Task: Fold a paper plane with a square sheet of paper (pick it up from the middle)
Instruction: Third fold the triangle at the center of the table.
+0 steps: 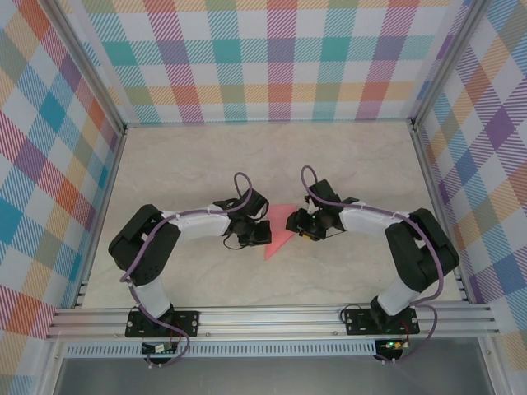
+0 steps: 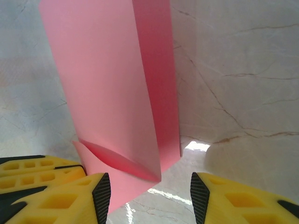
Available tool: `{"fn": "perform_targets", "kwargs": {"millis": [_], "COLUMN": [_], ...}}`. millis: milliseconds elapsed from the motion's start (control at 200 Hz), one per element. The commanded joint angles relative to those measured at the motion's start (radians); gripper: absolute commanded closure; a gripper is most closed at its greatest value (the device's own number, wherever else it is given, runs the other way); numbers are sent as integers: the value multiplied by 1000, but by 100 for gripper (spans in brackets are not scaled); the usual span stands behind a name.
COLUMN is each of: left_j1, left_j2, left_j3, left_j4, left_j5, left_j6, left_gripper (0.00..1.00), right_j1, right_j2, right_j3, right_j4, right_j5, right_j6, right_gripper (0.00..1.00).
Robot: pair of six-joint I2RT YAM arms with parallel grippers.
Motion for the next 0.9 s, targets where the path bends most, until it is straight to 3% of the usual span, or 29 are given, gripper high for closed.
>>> {"fn": "perform_targets", "kwargs": {"millis": [0,355,725,895], "left_j1": [11,11,11,11], "left_j2": [-23,-3,-5,-8], "left_j3": [23,38,51,51], "left_j4": [-13,-29,-42,-45], "left_j5": [-28,-42,-56,-55], "left_j6": [28,29,28,31], "left_gripper": [89,90,90,89], "right_j1": [-4,-4,-4,-4], "right_j2": [26,36,47,72], "right_j3": [-13,-21,-31,-12], "right_j4": [42,147,154,159], "right_j5": [-41,-129,-183,-203], "right_j6": [24,0,-151,-199], "right_gripper": [49,52,52,60]}}
